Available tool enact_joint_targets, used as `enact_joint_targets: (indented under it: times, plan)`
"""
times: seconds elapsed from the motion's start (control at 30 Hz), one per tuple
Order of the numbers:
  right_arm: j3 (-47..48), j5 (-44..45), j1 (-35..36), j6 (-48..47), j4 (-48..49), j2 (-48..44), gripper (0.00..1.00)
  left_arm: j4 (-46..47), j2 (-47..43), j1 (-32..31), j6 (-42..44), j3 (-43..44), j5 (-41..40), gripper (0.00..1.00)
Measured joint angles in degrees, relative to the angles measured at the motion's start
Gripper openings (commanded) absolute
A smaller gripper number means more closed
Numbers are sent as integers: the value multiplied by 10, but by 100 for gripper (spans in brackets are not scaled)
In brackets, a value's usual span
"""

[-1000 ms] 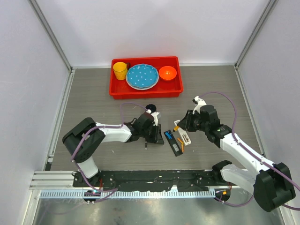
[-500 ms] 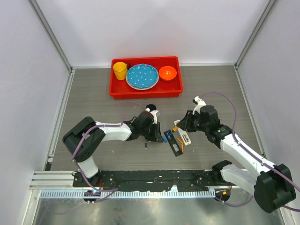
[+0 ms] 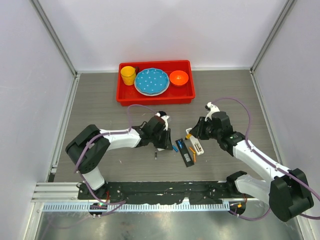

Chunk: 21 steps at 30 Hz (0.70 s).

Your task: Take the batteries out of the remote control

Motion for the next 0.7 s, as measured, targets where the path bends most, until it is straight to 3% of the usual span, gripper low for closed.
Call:
enact_joint_targets:
  times: [0.4, 0.7]
  plan:
    - [-7, -24, 0, 11, 29, 2, 1, -2, 41, 0, 4, 50, 0, 22]
    - [-13, -21, -1, 12, 37, 12, 1, -3, 81, 0, 3, 85, 2, 15]
